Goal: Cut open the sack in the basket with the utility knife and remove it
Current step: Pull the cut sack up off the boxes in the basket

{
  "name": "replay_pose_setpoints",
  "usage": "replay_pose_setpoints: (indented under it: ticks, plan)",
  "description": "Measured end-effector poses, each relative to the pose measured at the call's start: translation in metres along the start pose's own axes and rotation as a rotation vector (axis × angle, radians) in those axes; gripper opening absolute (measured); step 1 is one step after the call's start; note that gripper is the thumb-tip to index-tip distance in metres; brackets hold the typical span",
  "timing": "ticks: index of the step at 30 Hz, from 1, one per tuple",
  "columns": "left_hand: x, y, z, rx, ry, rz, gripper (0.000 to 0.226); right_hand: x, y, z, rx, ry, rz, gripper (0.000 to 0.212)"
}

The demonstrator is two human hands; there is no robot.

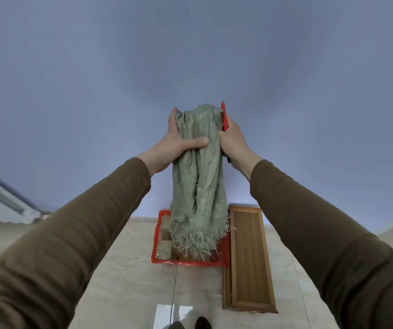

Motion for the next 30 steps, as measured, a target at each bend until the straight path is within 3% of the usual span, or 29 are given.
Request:
replay_pose_setpoints:
  ticks: [3,6,10,12,15,17,21,23,25,28,30]
  plan:
    - [0.002,-0.009,0.000,-0.082,-0.035,-0.059,0.128,0.006,0.007,-0.001,-0.142,-0.028,-0.117,0.019]
    - [0.008,-0.011,-0.005,-0.070,-0.047,-0.110,0.119,0.011,0.021,-0.012,-0.307,-0.129,-0.279,0.039]
    - [0.010,-0.014,0.000,-0.011,0.033,-0.145,0.116,0.018,0.022,-0.026,-0.490,-0.263,-0.345,0.057]
    - [0.010,-0.014,0.012,0.025,0.115,-0.133,0.103,0.020,0.024,-0.022,-0.488,-0.220,-0.351,0.048]
    - [0.012,-0.023,0.030,0.060,0.211,-0.048,0.092,0.021,0.032,0.004,-0.269,-0.013,-0.285,0.029]
    - [0.013,-0.029,0.037,0.065,0.259,0.013,0.091,0.023,0.021,0.010,-0.150,-0.008,-0.130,0.053]
    - [0.018,-0.018,0.044,-0.026,0.385,0.030,0.073,0.033,0.009,-0.010,0.075,-0.214,0.120,0.102]
    - [0.020,-0.017,0.043,0.007,0.423,0.044,0.066,0.037,0.009,-0.013,0.123,-0.252,0.163,0.111]
    - [0.022,-0.017,0.036,0.026,0.395,0.077,0.066,0.034,0.015,-0.007,0.153,-0.206,0.149,0.105]
    - [0.022,-0.019,0.012,-0.008,0.243,0.103,0.089,0.031,0.021,0.013,0.135,-0.039,0.082,0.077]
    - [0.023,-0.016,-0.004,-0.075,0.131,0.052,0.081,0.031,0.024,0.022,0.082,0.013,0.017,0.063]
Point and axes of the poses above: each hand's wrist, its own x-axis away from the middle knuckle, its own z-axis out of the back of the hand, y = z × x, the point moved 10 cm from there along -x, towards the middle knuckle, and after that the axes turned 11 degrees about x, right-handed, at the moved point
